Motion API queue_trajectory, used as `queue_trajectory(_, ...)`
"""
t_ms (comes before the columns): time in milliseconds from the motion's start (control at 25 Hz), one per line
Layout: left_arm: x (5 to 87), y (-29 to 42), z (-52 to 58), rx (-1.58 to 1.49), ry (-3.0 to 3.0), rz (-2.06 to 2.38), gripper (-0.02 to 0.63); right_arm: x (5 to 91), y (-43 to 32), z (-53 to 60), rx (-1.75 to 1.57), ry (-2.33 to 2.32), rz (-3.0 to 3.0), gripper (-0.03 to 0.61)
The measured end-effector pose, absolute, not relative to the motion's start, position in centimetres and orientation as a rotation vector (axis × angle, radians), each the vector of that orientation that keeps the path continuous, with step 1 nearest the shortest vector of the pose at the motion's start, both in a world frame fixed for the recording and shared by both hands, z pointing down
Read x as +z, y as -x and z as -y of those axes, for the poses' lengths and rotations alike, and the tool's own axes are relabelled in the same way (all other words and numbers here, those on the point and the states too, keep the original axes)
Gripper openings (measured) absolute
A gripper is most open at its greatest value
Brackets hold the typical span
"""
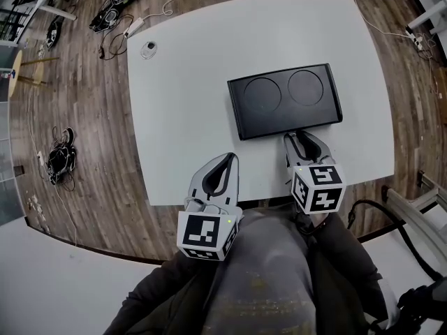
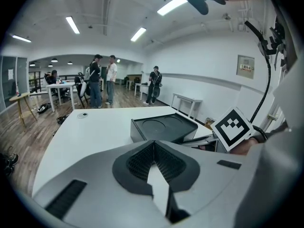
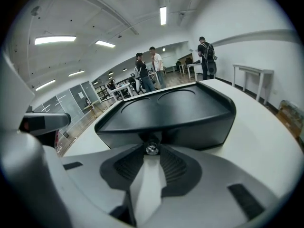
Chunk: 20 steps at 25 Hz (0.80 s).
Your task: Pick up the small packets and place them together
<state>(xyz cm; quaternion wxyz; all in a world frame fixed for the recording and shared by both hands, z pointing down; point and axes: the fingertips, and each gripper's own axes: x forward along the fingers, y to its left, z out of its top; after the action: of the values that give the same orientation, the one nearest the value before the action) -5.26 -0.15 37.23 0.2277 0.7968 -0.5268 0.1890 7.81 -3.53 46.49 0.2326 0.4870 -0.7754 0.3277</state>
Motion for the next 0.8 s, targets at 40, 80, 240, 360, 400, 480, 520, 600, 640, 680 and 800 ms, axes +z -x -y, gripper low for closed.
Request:
queue_trajectory(40,37.3,5.6,0.2,0.522,-2.189,1.456,0.006,46.6,-7.9,3.6,0.903,-1.344,2.123,0.110)
queue_trajectory(80,37.4,5.8,0.3,0.521,-2.185,1.462,0.006,46.7,-8.0,3.6,0.902,-1.345,2.116,0.110)
queue_trajectory(240,37.6,5.9,0.2,0.512,-2.190,1.461,0.006,47.2,-7.8,3.2,0.908,-1.316,2.116,0.078)
queue_trajectory(360,37.7,5.7,0.1,0.511,-2.201,1.447,0.006,47.2,-7.6,3.2,0.887,-1.311,2.118,0.077)
queue_trajectory(400,37.7,5.6,0.2,0.511,-2.202,1.445,0.006,47.2,-7.6,3.2,0.882,-1.311,2.118,0.077)
queue_trajectory(480,37.7,5.5,0.3,0.513,-2.202,1.446,0.006,47.1,-7.7,3.3,0.873,-1.307,2.118,0.077)
queue_trajectory(520,37.6,5.4,0.4,0.513,-2.202,1.445,0.006,47.0,-7.8,3.3,0.871,-1.305,2.117,0.076)
queue_trajectory(600,37.5,5.2,0.4,0.513,-2.206,1.439,0.006,47.0,-8.0,3.0,0.873,-1.304,2.115,0.076)
queue_trajectory(640,37.5,5.1,0.4,0.513,-2.208,1.435,0.006,47.0,-8.0,2.8,0.874,-1.304,2.114,0.075)
queue_trajectory(680,37.5,5.1,0.3,0.514,-2.211,1.430,0.006,47.0,-8.0,2.7,0.874,-1.304,2.113,0.077)
queue_trajectory(800,37.6,5.0,-0.1,0.512,-2.220,1.419,0.006,47.1,-8.0,1.9,0.875,-1.304,2.113,0.076)
